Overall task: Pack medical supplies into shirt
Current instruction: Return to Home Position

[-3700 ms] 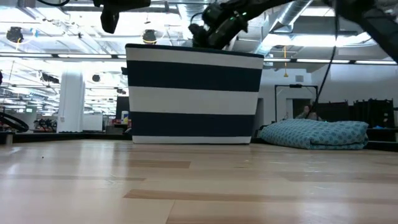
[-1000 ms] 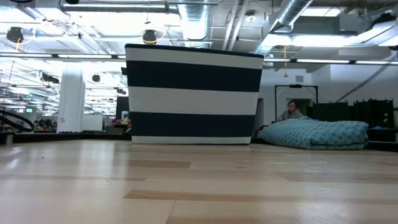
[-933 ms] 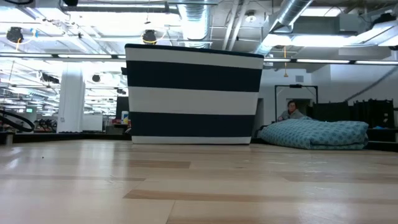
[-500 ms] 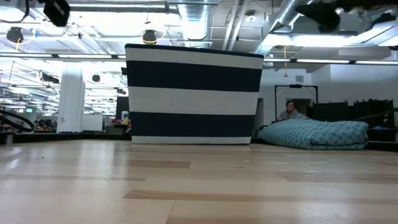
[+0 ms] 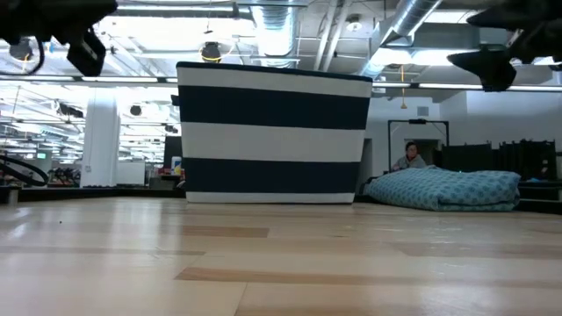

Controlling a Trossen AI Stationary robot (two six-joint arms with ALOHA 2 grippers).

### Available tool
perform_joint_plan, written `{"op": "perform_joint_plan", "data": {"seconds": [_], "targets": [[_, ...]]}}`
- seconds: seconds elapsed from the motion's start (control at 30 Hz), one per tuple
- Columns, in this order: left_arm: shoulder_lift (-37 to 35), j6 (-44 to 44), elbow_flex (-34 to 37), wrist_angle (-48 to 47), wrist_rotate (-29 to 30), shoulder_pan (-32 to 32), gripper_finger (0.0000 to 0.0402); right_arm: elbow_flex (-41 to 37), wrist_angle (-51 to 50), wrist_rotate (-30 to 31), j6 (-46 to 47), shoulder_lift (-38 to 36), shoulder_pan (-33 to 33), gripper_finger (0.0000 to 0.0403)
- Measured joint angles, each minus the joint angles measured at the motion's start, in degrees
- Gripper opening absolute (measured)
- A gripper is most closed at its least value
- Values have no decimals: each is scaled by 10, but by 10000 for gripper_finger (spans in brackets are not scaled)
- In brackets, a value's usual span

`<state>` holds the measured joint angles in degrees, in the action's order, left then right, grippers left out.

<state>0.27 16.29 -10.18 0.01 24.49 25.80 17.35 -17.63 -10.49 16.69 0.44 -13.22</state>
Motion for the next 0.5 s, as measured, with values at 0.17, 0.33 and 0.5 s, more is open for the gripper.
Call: {"op": "perform_joint_plan", "data": {"seconds": [0.17, 0.33, 0.5], "targets": [[0, 30, 95, 116, 0, 0, 0, -40, -3, 27, -1, 1, 1, 317], [3, 51, 95, 96, 18, 0, 0, -87, 35, 31, 0, -2, 1, 317], [2, 28, 96, 89, 58, -5, 0, -129, 73, 51, 12, 1, 0, 317]]}}
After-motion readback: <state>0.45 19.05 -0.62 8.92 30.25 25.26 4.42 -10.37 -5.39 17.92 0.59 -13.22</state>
